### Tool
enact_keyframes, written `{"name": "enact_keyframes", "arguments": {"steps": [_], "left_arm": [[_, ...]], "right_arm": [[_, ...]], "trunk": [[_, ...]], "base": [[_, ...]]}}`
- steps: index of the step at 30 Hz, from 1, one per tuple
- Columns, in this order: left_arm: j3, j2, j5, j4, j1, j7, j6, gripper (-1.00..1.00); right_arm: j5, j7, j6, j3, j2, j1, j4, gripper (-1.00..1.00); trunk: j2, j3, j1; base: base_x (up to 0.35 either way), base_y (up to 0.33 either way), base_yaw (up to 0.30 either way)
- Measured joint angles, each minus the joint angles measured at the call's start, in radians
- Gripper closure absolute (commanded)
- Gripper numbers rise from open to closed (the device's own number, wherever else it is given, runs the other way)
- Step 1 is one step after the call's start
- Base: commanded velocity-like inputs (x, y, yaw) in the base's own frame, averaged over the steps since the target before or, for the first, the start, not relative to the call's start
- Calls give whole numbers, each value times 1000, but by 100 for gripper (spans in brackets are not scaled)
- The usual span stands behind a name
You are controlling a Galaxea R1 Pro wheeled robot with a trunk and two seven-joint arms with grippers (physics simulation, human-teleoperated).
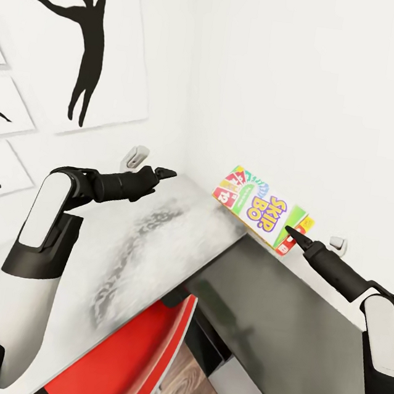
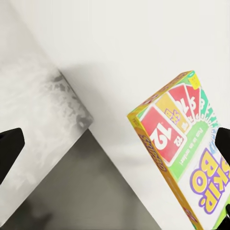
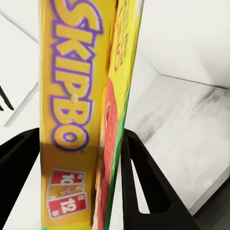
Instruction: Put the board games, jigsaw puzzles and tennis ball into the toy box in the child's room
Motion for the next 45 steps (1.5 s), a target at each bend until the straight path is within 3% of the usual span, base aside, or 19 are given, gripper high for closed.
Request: {"name": "enact_keyframes", "arguments": {"steps": [11,27,45], "left_arm": [[-1,8,2,-1,1,0,1,-100],[-2,9,1,0,1,1,1,-100],[-2,8,1,0,1,-1,1,-100]], "right_arm": [[-6,1,-2,-4,0,3,12,100],[-9,1,3,-12,0,6,13,100],[-8,-1,60,-14,0,6,-2,100]], "trunk": [[0,14,0],[0,18,0],[0,41,0]], "base": [[0,0,0],[-4,0,-3],[-140,0,-82]]}}
